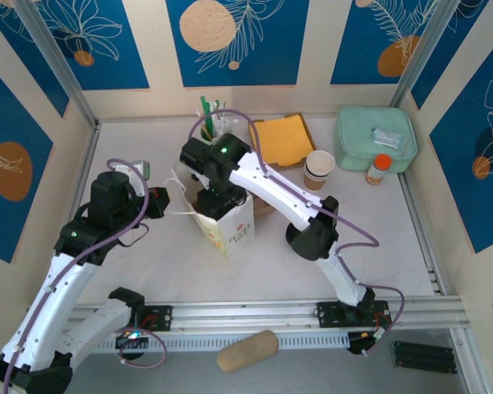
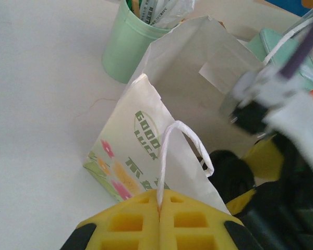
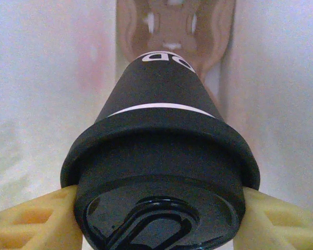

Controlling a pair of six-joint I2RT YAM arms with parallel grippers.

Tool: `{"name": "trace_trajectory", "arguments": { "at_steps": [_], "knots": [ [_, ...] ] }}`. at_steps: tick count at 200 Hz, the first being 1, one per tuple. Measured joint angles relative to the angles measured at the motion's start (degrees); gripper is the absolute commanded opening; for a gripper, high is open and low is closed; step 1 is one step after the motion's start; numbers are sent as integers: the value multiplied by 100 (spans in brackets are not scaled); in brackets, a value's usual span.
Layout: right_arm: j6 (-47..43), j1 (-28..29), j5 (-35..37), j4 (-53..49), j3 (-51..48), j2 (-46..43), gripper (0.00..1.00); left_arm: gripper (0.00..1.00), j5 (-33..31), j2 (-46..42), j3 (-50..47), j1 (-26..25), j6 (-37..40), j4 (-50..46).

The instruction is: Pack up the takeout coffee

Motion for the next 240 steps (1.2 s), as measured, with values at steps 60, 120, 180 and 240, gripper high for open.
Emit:
{"name": "trace_trajectory", "arguments": {
  "at_steps": [60, 120, 180, 240],
  "knots": [
    [155, -22, 76, 0, 754, -116, 43, 0, -129, -9, 0, 0, 0, -2],
    [238, -160, -90, 92, 754, -839, 42, 0, -321, -9, 0, 0, 0, -2],
    [273, -299, -289, 702, 664, -1628, 42, 0, -468, -9, 0, 0, 2, -2],
    [544, -883, -535, 1434, -68, -2859, 42, 0, -470, 4, 0, 0, 2, 4]
  ]
}}
